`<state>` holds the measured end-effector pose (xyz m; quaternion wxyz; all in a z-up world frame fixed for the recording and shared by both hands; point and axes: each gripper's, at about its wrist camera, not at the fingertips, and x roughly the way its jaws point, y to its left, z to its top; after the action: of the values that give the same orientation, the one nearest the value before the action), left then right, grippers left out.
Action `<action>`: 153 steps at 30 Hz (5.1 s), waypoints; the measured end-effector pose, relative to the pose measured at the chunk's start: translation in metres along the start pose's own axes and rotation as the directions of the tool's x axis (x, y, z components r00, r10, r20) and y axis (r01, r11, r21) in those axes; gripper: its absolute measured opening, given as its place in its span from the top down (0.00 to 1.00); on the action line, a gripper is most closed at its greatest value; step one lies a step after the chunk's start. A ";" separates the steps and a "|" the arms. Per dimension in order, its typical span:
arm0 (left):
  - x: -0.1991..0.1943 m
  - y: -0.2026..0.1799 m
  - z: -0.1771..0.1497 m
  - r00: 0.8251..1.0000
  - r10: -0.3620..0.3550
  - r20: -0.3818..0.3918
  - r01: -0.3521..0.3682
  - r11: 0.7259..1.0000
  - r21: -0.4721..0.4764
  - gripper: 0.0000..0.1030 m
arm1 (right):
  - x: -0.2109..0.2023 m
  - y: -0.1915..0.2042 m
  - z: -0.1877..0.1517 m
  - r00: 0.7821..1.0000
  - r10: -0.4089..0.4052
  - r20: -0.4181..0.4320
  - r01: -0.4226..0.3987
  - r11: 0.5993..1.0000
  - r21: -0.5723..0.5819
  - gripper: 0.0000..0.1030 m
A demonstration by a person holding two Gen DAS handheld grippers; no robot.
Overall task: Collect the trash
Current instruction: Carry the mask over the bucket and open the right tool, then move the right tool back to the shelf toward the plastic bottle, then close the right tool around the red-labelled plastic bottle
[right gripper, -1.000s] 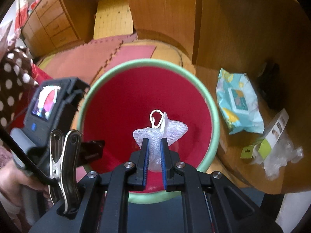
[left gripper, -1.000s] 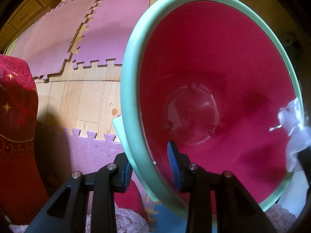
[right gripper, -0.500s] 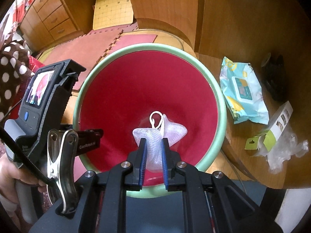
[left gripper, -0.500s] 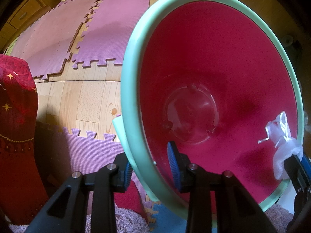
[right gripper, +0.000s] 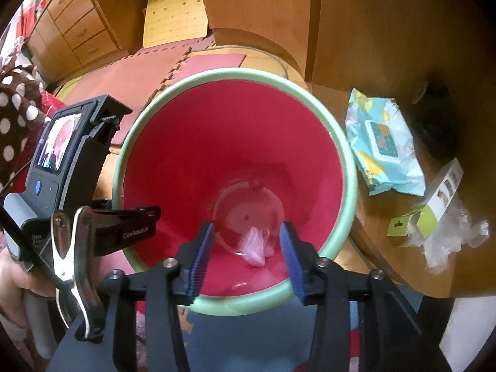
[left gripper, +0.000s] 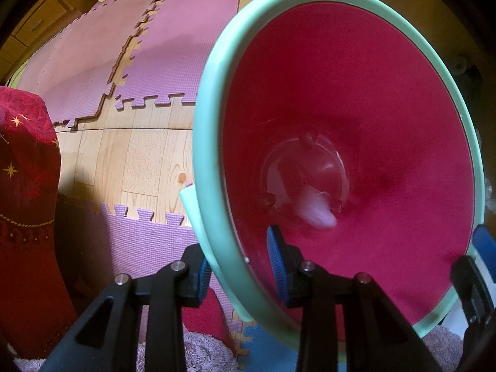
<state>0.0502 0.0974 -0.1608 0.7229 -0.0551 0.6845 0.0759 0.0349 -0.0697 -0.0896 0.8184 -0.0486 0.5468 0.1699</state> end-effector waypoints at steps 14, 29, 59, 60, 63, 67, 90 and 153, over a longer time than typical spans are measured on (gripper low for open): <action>0.000 0.000 0.000 1.000 0.000 0.000 0.000 1.000 0.000 0.66 | -0.046 0.018 0.011 0.973 -0.151 0.173 0.164 0.985 -0.062 0.45; -0.001 -0.001 0.002 1.000 0.006 0.000 -0.006 1.000 0.002 0.66 | -0.092 0.011 0.023 0.950 -0.174 0.261 0.173 0.985 0.028 0.45; -0.002 -0.001 0.002 1.000 0.006 -0.001 -0.006 1.000 0.002 0.66 | -0.216 -0.053 0.040 0.840 -0.426 0.336 0.325 0.891 0.317 0.45; -0.002 0.000 0.002 1.000 0.008 -0.001 -0.008 1.000 0.002 0.66 | -0.220 -0.056 0.040 0.834 -0.433 0.343 0.325 0.887 0.329 0.45; -0.002 0.000 0.002 1.000 0.013 0.000 -0.013 1.000 0.005 0.65 | -0.235 -0.071 0.041 0.813 -0.459 0.359 0.327 0.869 0.371 0.45; -0.002 0.001 0.002 1.000 0.014 0.002 -0.014 1.000 0.006 0.65 | -0.245 -0.094 0.041 0.788 -0.506 0.350 0.345 0.834 0.430 0.45; 0.000 -0.005 -0.001 0.999 0.042 0.012 -0.043 0.999 0.021 0.65 | -0.232 -0.185 0.034 0.722 -0.659 0.210 0.439 0.671 0.597 0.45; 0.001 -0.004 0.000 0.998 0.060 0.015 -0.060 0.998 0.032 0.65 | -0.217 -0.211 0.032 0.783 -0.565 0.259 0.306 0.713 0.631 0.69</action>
<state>0.0510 0.0930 -0.1623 0.7258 -0.0223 0.6821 0.0868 0.0580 -0.3082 0.0987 0.9121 0.1001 0.3467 -0.1943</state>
